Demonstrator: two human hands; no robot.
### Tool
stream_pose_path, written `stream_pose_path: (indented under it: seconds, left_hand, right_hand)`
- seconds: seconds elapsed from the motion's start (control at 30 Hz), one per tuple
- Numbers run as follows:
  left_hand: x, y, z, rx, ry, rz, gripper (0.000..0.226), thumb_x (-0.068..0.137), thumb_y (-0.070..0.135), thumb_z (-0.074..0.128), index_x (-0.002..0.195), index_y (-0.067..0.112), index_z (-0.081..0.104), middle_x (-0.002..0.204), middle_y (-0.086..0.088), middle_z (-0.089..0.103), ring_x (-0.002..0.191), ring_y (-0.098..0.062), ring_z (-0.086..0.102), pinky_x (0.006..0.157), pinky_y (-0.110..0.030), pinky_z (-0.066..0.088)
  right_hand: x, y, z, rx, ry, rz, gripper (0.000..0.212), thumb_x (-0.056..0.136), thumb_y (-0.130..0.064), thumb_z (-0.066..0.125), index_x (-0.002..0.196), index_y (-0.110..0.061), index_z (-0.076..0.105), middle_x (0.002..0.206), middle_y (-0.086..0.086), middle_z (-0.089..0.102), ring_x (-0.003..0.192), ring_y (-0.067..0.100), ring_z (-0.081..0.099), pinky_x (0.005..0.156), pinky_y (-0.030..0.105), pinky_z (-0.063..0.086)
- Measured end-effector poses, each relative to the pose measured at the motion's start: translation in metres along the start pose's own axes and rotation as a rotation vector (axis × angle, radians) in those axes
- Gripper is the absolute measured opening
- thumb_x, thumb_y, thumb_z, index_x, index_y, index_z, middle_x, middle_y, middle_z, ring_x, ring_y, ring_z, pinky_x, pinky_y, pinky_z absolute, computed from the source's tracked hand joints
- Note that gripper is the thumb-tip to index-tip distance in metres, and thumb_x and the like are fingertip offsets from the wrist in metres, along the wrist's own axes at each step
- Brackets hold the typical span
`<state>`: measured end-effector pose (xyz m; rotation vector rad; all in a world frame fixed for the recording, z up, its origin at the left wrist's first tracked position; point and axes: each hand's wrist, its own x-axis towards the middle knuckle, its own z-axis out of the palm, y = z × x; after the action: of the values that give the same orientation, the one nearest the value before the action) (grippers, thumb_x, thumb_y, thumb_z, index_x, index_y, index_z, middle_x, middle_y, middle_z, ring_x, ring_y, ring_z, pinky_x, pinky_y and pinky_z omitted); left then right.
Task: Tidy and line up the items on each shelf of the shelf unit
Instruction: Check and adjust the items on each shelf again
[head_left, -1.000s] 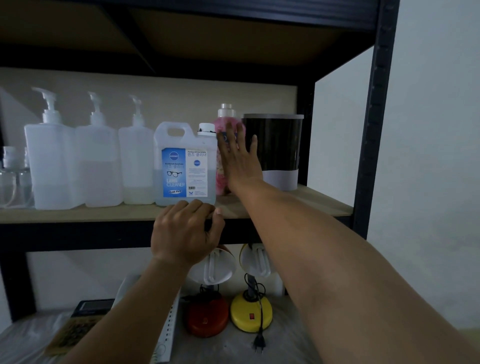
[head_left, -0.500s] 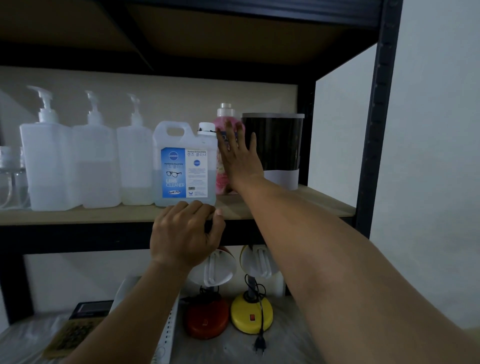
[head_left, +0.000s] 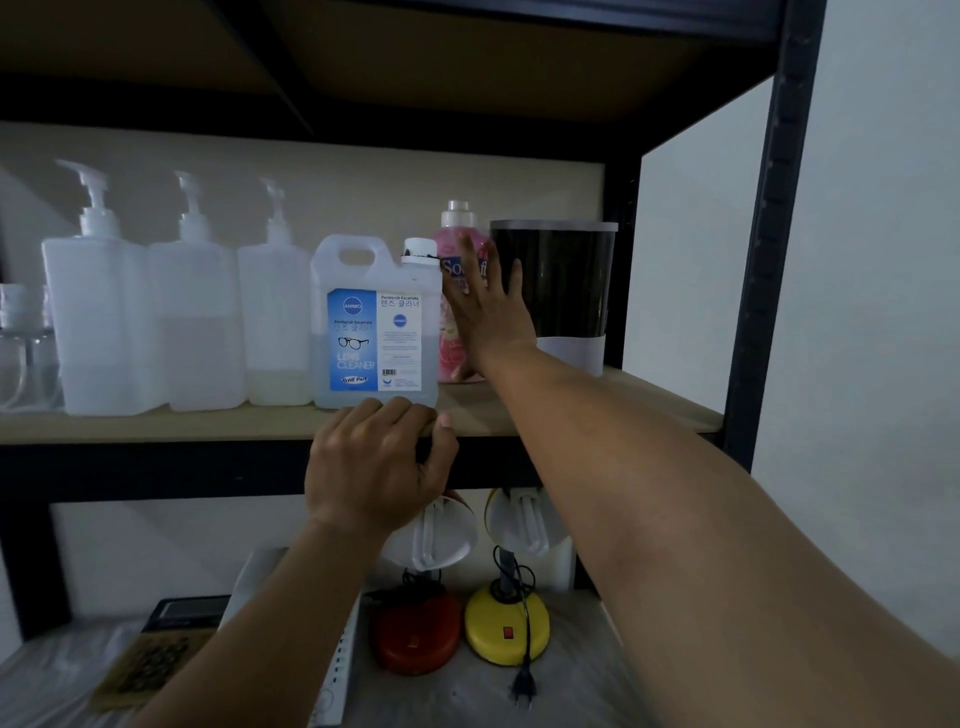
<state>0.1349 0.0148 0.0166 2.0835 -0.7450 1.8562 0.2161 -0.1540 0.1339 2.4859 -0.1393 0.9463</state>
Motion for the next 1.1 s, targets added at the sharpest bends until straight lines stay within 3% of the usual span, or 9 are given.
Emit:
stream_pose_path:
  seconds: [0.17,0.33,0.6,0.9,1.1]
  left_hand:
    - [0.000,-0.001,0.001,-0.004,-0.004,0.004,0.043,0.098,0.035,0.047,0.064,0.017,0.065,0.059,0.001,0.059,0.051,-0.018,0.051,0.051,-0.027,0.037]
    - [0.000,0.000,0.001,0.001,0.004,0.006,0.042,0.098,0.035,0.047,0.064,0.016,0.065,0.059,0.001,0.060,0.051,-0.018,0.052,0.052,-0.027,0.036]
    - [-0.001,-0.001,0.003,0.001,0.005,0.002,0.044,0.099,0.036,0.047,0.064,0.016,0.065,0.060,0.001,0.061,0.052,-0.019,0.052,0.051,-0.028,0.037]
    - [0.000,-0.001,0.002,0.009,0.014,0.009,0.045,0.099,0.037,0.045,0.064,0.016,0.065,0.059,0.001,0.061,0.052,-0.019,0.052,0.053,-0.027,0.032]
    - [0.000,-0.001,0.002,0.010,0.014,0.013,0.042,0.098,0.035,0.049,0.064,0.016,0.065,0.060,0.001,0.061,0.052,-0.019,0.053,0.054,-0.027,0.031]
  right_hand:
    - [0.003,-0.002,0.001,-0.035,-0.022,0.000,0.131,0.085,-0.046,0.077,0.152,-0.023,-0.033,0.160,0.020,-0.035,0.151,0.049,-0.015,0.121,0.067,0.005]
    - [0.005,-0.004,0.006,-0.051,-0.009,0.005,0.131,0.086,-0.050,0.074,0.149,-0.021,-0.036,0.160,0.021,-0.034,0.150,0.050,-0.014,0.120,0.067,0.006]
    - [0.009,-0.006,0.009,-0.016,0.014,-0.016,0.111,0.095,-0.033,0.067,0.158,-0.023,-0.024,0.161,0.021,-0.032,0.151,0.049,-0.013,0.122,0.063,0.010]
    - [0.009,-0.002,0.015,-0.016,0.014,-0.028,0.125,0.087,-0.034,0.077,0.156,-0.020,-0.027,0.160,0.021,-0.035,0.151,0.049,-0.015,0.123,0.056,0.022]
    - [0.006,0.013,0.015,-0.114,0.014,-0.068,0.135,0.083,-0.043,0.080,0.152,-0.020,-0.034,0.160,0.022,-0.034,0.152,0.047,-0.015,0.122,0.061,0.015]
